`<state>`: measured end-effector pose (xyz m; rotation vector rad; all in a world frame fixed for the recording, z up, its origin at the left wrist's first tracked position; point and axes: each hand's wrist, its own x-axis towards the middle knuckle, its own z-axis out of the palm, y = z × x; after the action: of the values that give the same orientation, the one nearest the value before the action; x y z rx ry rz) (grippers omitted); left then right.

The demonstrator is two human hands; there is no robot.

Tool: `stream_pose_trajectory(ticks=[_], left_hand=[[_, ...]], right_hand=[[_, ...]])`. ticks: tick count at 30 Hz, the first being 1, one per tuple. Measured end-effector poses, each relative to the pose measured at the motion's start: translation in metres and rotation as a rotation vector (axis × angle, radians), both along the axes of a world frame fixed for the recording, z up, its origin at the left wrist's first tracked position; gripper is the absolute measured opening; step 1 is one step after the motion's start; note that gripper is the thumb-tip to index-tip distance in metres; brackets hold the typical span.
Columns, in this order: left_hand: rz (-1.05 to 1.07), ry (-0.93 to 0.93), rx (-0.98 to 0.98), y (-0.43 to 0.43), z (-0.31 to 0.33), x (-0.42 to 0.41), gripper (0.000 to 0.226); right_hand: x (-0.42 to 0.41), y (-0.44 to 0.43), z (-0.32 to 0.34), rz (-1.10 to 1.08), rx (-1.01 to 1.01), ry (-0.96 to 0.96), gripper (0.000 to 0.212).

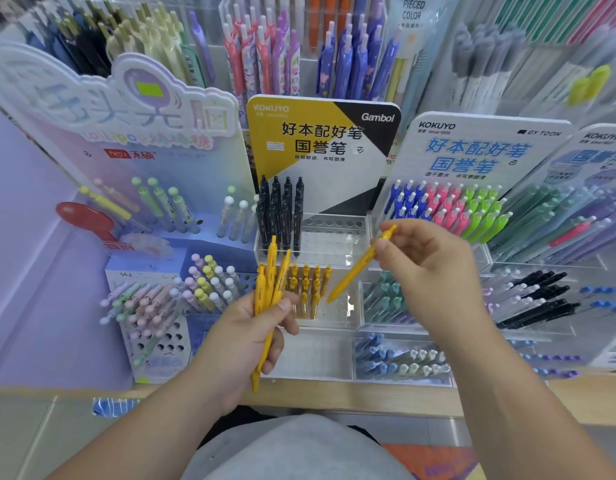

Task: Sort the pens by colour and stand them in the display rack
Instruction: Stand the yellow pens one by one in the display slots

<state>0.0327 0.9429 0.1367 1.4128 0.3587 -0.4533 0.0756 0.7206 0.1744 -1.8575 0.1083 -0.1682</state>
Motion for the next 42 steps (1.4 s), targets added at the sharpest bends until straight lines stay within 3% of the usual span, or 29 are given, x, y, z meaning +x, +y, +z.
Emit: stream_pose_trajectory(ticks=[5,11,22,26,29,31,35,36,42], left_hand=[[0.009,0.051,-0.067,0.004,-0.001,-0.001,0.019],[0.016,0.03,-0.103,0.007,-0.002,-0.002,0.023],[0.013,0.032,-0.172,0.012,-0.002,-0.002,0.024],[0.002,0.02,-0.159,0.011,0.001,-0.002,0.024],[-0.011,0.017,-0.142,0.009,0.003,-0.003,0.022],[-0.037,0.008,-0.129,0.007,0.004,-0.003,0.02],[-0.094,-0.019,-0.077,0.002,0.006,-0.002,0.016],[-0.1,-0.027,-0.067,0.0,0.006,-0.002,0.017],[-0.135,-0.068,-0.034,-0.009,0.005,-0.003,0.021]], right_hand=[[0.003,0.016,-0.024,0.111,-0.308,-0.087,0.027],[0.003,0.024,-0.052,0.192,-0.534,-0.188,0.027],[0.006,0.029,-0.066,0.315,-0.839,-0.223,0.026],[0.006,0.031,-0.067,0.323,-0.867,-0.224,0.027],[0.004,0.028,-0.062,0.322,-0.812,-0.214,0.027],[-0.001,0.027,-0.053,0.268,-0.671,-0.211,0.021],[-0.013,0.031,-0.019,0.155,0.032,0.138,0.012],[-0.016,0.031,-0.015,0.158,0.116,0.185,0.012],[-0.023,0.034,-0.008,0.154,0.279,0.24,0.011]])
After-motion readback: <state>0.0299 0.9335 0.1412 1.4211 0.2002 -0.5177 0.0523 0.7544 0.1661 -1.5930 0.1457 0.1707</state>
